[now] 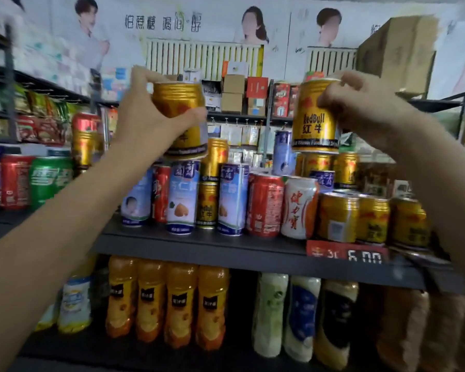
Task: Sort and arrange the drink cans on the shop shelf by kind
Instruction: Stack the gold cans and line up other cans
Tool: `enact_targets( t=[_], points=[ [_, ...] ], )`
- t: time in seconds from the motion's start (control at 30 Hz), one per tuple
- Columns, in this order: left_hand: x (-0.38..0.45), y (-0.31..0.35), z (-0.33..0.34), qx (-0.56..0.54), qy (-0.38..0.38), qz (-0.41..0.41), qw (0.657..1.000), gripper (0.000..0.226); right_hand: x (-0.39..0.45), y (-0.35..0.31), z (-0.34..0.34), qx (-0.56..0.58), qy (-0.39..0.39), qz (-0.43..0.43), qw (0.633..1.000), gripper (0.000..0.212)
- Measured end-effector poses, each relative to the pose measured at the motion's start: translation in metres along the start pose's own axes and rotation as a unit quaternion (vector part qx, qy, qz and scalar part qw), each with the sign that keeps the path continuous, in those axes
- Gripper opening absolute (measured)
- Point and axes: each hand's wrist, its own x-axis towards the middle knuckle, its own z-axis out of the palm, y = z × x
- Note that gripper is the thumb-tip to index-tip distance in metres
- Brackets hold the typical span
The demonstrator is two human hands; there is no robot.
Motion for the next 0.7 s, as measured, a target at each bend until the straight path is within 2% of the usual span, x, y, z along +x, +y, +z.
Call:
enact_targets(
  t=[0.2,0.4,0.47,0.57,0.7],
  points=[
    [0.002,0.045,0.091,-0.064,-0.106,-0.026,0.992,0.056,-0.003,0.022,-0.066,-0.095,0.038,0.017,0.995,0.027],
    [0.01,0.058,0.165,-0.055,-0.184,-0.025,0.981,0.059,0.019,0.077,-0.108,-0.188,0.046,0.126,0.973,0.032],
    [0.012,0.059,0.183,-0.057,-0.2,-0.027,0.978,0.057,0.026,0.095,-0.112,-0.21,0.04,0.143,0.966,0.037],
    [0.015,0.055,0.202,-0.049,-0.209,-0.032,0.976,0.058,0.031,0.121,-0.107,-0.18,0.025,0.161,0.97,0.035],
    [0.016,0.048,0.213,-0.029,-0.215,-0.033,0.976,0.057,0.041,0.147,-0.103,-0.21,0.008,0.151,0.966,0.04]
  ],
)
